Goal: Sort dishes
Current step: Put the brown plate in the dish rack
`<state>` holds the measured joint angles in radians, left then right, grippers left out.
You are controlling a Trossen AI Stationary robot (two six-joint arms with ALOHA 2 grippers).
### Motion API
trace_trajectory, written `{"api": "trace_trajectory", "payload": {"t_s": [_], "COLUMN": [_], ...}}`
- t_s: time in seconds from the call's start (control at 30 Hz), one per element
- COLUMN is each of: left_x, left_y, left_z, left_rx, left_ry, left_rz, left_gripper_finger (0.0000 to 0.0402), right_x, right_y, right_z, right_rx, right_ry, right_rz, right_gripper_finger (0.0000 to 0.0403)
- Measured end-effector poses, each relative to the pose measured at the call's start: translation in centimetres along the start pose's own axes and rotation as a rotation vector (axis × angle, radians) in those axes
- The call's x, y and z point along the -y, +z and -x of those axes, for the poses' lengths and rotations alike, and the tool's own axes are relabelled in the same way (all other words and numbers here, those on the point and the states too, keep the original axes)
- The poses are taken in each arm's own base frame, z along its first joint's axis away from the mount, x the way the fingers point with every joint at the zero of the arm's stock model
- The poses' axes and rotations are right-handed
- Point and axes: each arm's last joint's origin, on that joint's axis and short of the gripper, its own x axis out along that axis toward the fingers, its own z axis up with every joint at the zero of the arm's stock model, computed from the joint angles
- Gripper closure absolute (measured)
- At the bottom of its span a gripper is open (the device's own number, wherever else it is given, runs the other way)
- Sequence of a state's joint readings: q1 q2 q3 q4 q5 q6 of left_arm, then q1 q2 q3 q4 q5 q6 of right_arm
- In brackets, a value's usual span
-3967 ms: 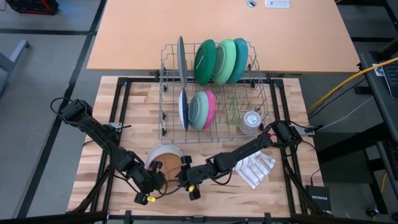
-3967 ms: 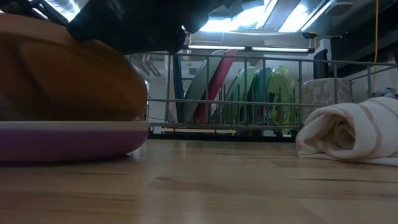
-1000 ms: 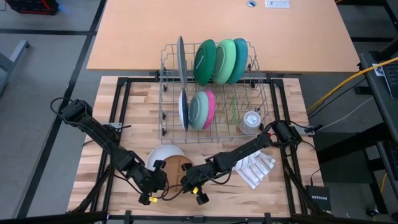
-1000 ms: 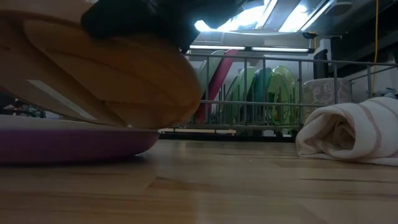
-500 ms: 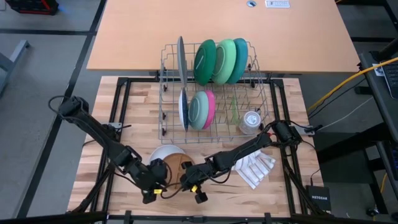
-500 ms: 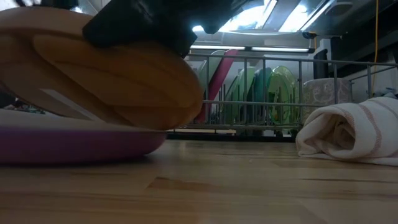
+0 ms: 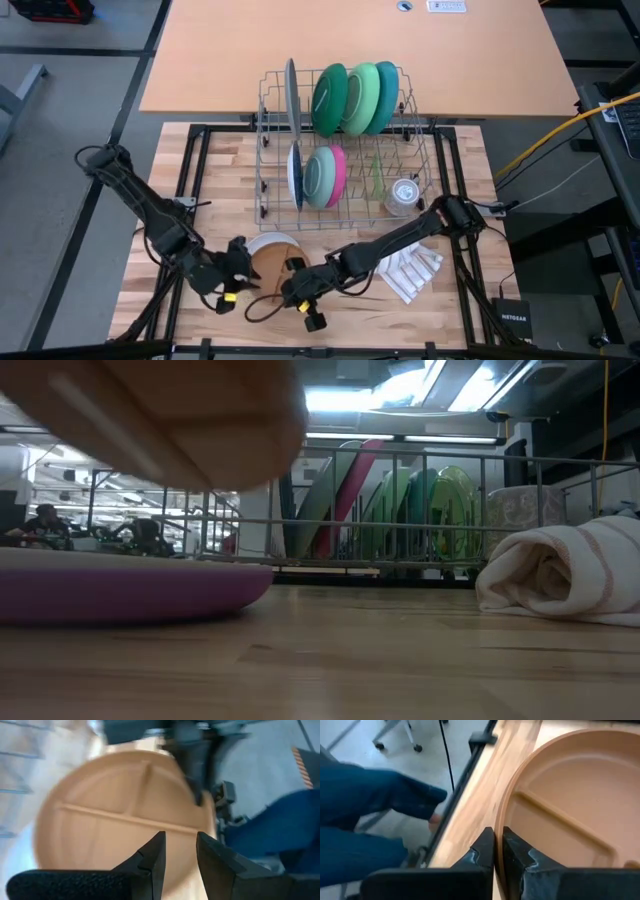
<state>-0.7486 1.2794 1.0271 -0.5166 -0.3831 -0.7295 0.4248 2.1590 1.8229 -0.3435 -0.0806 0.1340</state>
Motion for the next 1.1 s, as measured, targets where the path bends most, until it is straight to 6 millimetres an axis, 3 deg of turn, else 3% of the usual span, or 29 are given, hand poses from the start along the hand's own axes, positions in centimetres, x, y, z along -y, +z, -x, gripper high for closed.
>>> {"api": "trace_trajectory", "payload": {"t_s": [0.33,0.5,0.67,0.87,1.1], "left_x": [-1.0,-0.9,-0.5,0.1,0.7], "left_y": [0.0,-0.5,-1.2,-1.8,-2.5], "left_z": [5.8,7.3,7.3,6.2,4.7], "left_rx": [0.197,0.288,0.294,0.285,0.26], "left_ry": [0.077,0.137,0.158,0.204,0.241], "left_rz": [-0.002,-0.032,-0.048,-0.076,-0.076], "left_gripper_finger": [0.0304,0.0304,0.0304,0.0304,0.0304], "right_x": [-1.0,-1.1,-0.4,0.8,0.3], "right_y": [4.9,6.2,7.2,7.1,8.1], "right_z": [4.3,7.0,10.2,14.3,20.2], "right_rx": [-0.002,-0.06,-0.127,-0.172,-0.068], "right_ry": [-0.006,-0.095,-0.147,-0.177,-0.21], "right_rz": [-0.082,-0.129,-0.225,-0.348,-0.392], "right_gripper_finger": [0.0385,0.0388,0.0388,0.0388,0.0388]}}
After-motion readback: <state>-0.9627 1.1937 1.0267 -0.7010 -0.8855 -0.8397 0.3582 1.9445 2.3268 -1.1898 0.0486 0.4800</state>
